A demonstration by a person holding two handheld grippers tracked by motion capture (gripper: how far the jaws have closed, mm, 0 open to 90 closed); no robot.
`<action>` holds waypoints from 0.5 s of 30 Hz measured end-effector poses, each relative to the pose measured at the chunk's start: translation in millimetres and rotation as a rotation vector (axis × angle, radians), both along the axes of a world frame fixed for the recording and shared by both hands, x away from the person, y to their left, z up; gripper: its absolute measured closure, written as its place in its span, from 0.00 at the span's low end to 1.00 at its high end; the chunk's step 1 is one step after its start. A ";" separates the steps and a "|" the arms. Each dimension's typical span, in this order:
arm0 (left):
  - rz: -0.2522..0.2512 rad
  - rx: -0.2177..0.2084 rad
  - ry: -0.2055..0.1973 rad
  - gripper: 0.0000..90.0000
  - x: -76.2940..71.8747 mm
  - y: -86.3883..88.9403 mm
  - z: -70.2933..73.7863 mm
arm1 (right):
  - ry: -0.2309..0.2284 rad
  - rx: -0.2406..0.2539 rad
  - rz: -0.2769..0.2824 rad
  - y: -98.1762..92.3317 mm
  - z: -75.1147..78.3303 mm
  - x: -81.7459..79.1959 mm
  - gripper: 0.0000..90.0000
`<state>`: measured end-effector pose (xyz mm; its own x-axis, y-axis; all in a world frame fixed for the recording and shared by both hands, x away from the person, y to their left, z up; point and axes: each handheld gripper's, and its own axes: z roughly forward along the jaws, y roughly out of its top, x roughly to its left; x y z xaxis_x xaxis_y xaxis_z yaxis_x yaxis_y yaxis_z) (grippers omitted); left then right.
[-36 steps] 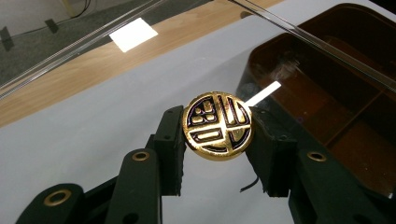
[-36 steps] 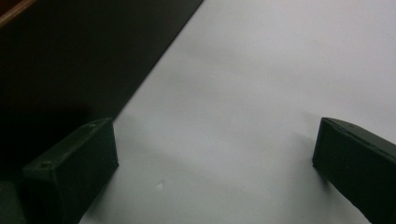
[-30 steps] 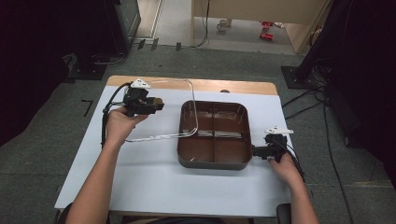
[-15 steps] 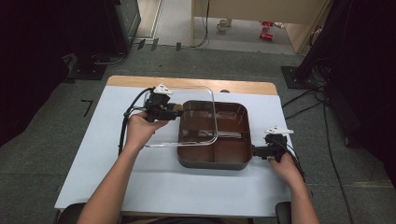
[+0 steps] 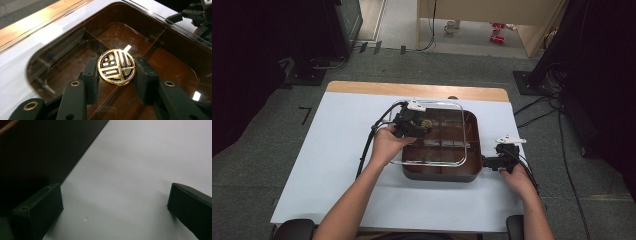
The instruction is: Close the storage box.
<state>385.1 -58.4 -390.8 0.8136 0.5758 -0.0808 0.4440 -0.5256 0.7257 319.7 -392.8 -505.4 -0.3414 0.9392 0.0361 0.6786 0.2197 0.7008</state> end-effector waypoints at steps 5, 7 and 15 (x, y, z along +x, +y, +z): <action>-0.009 0.017 0.008 0.66 -1.2 -20.4 -8.0 | 0.000 0.000 0.000 0.0 0.0 0.0 0.00; -0.008 0.022 0.007 0.66 -1.5 -28.0 -11.1 | 0.000 0.000 0.000 0.0 0.0 0.0 0.00; 0.003 0.062 -0.002 0.66 -6.1 -50.7 -25.2 | 0.001 -0.001 0.000 0.0 0.1 0.0 0.00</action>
<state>379.0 -109.1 -416.0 0.8119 0.5821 -0.0433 0.4443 -0.5683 0.6926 319.7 -392.8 -505.3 -0.3413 0.9393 0.0352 0.6793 0.2205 0.6999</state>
